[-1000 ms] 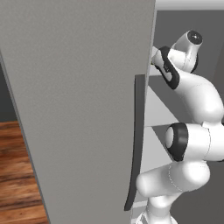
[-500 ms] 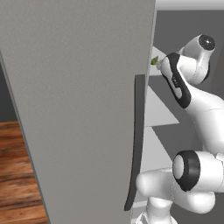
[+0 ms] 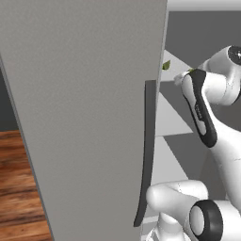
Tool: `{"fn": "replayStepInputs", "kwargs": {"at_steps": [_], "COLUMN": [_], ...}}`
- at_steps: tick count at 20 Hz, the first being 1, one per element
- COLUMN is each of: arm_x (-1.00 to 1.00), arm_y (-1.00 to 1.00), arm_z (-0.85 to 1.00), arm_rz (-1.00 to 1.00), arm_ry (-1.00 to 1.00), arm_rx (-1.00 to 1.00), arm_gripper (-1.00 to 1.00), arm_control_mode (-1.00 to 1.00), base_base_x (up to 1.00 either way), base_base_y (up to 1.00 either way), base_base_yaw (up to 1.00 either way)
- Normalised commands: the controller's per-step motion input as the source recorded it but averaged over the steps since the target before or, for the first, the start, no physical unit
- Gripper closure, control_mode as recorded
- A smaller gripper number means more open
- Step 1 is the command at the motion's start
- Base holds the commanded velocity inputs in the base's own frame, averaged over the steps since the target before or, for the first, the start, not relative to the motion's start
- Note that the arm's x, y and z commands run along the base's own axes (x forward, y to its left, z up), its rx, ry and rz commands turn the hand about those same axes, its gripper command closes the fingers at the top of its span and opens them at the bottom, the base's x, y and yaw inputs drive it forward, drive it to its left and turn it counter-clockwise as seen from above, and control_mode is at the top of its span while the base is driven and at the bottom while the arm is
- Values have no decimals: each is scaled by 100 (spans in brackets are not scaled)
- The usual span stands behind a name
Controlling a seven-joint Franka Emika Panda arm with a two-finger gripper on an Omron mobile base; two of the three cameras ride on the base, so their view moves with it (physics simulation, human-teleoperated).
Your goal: Take the lemon wedge, broccoli, and lemon from the freezer and place them in the bowl on the counter.
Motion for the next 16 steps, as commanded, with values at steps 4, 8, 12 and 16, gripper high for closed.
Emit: {"fn": "replayStepInputs", "kwargs": {"at_steps": [4,8,12,16], "arm_x": [-79,-96,-98,-90], "arm_y": [34,16,26,36], "arm_z": [0,0,-1,0], "arm_rz": [0,0,0,0], "arm_ry": [10,3,0,0], "arm_rx": [0,0,0,0], "arm_gripper": [100,100,100,100], "arm_control_mode": [-100,-100,-100,-100], "base_base_x": [0,0,0,0], "base_base_y": [0,0,0,0], "base_base_yaw": [0,0,0,0]}}
